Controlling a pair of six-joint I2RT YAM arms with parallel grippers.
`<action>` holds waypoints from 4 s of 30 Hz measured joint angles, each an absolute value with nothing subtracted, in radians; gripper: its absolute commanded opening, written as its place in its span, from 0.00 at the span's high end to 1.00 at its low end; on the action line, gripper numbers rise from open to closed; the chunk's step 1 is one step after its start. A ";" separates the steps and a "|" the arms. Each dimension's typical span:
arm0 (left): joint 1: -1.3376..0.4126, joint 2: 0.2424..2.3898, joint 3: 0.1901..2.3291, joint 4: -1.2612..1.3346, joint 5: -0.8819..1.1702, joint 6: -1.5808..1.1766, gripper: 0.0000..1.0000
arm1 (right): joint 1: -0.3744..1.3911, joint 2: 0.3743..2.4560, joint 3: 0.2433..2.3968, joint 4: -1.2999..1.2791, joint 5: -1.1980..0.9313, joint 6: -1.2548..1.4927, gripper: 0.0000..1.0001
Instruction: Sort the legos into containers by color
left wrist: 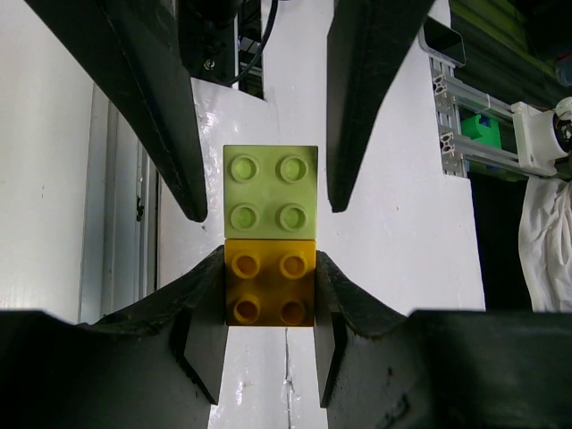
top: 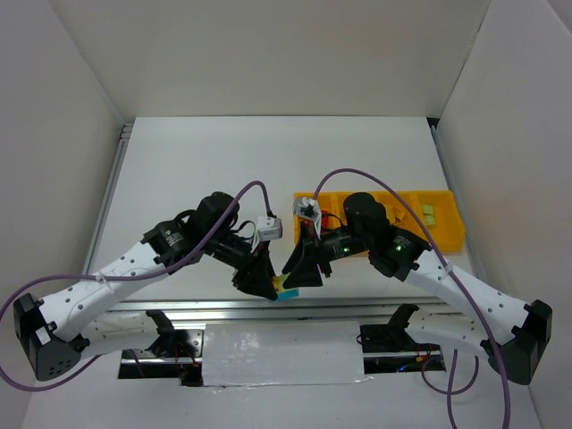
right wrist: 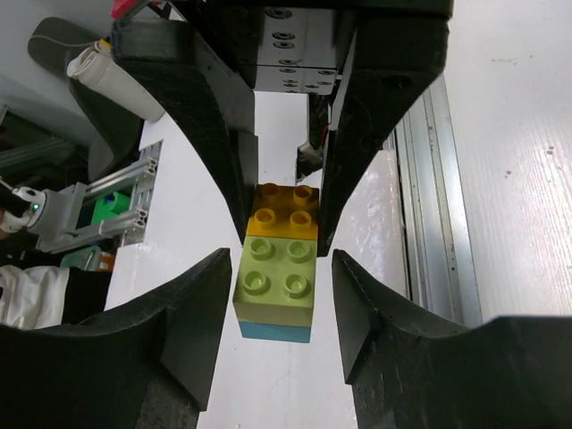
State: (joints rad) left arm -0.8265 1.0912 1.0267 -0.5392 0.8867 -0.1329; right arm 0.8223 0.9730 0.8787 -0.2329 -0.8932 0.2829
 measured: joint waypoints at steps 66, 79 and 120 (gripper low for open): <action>-0.773 1.055 1.027 -0.547 0.636 -0.162 1.00 | 0.147 0.933 0.740 -0.291 0.122 0.679 1.00; -0.762 1.036 1.002 -0.551 0.580 -0.162 1.00 | -0.073 1.315 0.929 -0.452 0.635 0.783 1.00; -0.741 1.008 1.000 -0.383 0.692 -0.295 1.00 | 0.353 0.813 0.677 0.028 -0.639 0.561 0.00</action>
State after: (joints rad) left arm -0.7406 1.0077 1.0004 -0.3828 0.6918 -0.2955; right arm 0.3527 0.8131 0.6769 0.0277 -0.6392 0.5610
